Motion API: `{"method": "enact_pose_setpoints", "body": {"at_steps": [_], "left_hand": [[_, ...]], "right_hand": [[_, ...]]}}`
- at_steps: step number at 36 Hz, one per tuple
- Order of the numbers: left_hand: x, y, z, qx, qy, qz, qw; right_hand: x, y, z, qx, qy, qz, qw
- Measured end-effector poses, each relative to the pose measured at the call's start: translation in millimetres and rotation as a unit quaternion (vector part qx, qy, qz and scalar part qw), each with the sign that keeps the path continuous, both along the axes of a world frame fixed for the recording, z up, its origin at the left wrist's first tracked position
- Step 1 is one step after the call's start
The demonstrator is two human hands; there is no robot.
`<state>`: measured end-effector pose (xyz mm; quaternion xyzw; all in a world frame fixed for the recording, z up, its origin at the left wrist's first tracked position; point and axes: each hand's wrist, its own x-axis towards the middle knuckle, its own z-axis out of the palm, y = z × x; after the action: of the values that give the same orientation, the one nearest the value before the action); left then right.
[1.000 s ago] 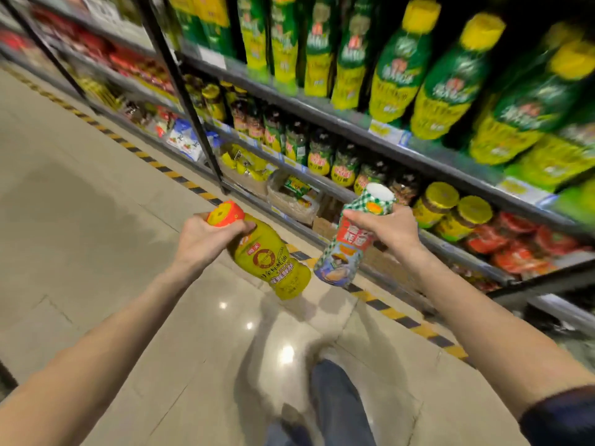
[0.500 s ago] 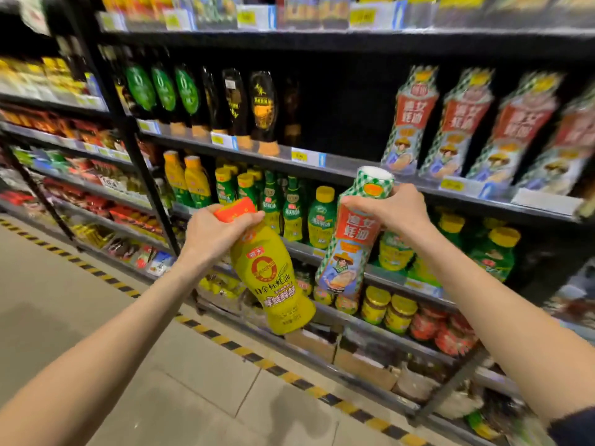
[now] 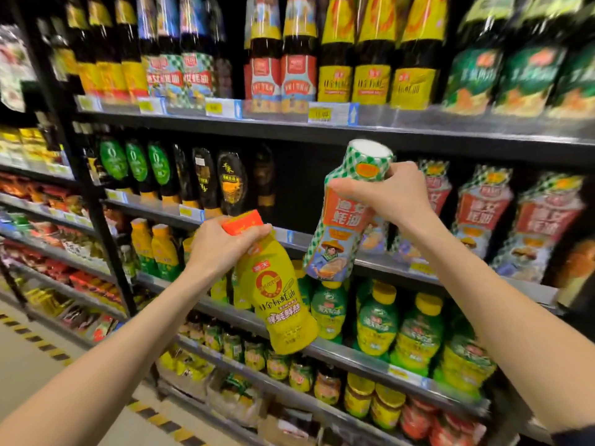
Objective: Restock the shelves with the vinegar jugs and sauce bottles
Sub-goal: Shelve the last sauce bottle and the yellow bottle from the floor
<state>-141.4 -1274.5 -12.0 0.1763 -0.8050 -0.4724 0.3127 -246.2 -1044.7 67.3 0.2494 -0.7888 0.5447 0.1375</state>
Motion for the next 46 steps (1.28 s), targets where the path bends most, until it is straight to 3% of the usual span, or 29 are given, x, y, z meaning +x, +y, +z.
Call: {"method": "enact_pose_setpoints", "body": {"at_steps": [12, 21, 36, 43, 46], "left_hand": [[-62, -38, 6, -0.013, 0.004, -0.06, 0.998], [-120, -77, 12, -0.053, 0.016, -0.118, 0.991], [-154, -111, 7, -0.053, -0.005, -0.193, 0.98], [-164, -115, 4, -0.047, -0.007, -0.217, 0.975], [-168, -113, 1, -0.043, -0.006, -0.22, 0.975]], "right_hand": [[-44, -50, 3, -0.009, 0.115, -0.076, 0.99], [-77, -87, -12, 0.053, 0.168, -0.169, 0.97], [-118, -116, -41, 0.112, 0.068, -0.247, 0.96], [-146, -113, -31, 0.155, -0.064, -0.216, 0.962], [-154, -112, -29, 0.125, -0.114, -0.189, 0.967]]}}
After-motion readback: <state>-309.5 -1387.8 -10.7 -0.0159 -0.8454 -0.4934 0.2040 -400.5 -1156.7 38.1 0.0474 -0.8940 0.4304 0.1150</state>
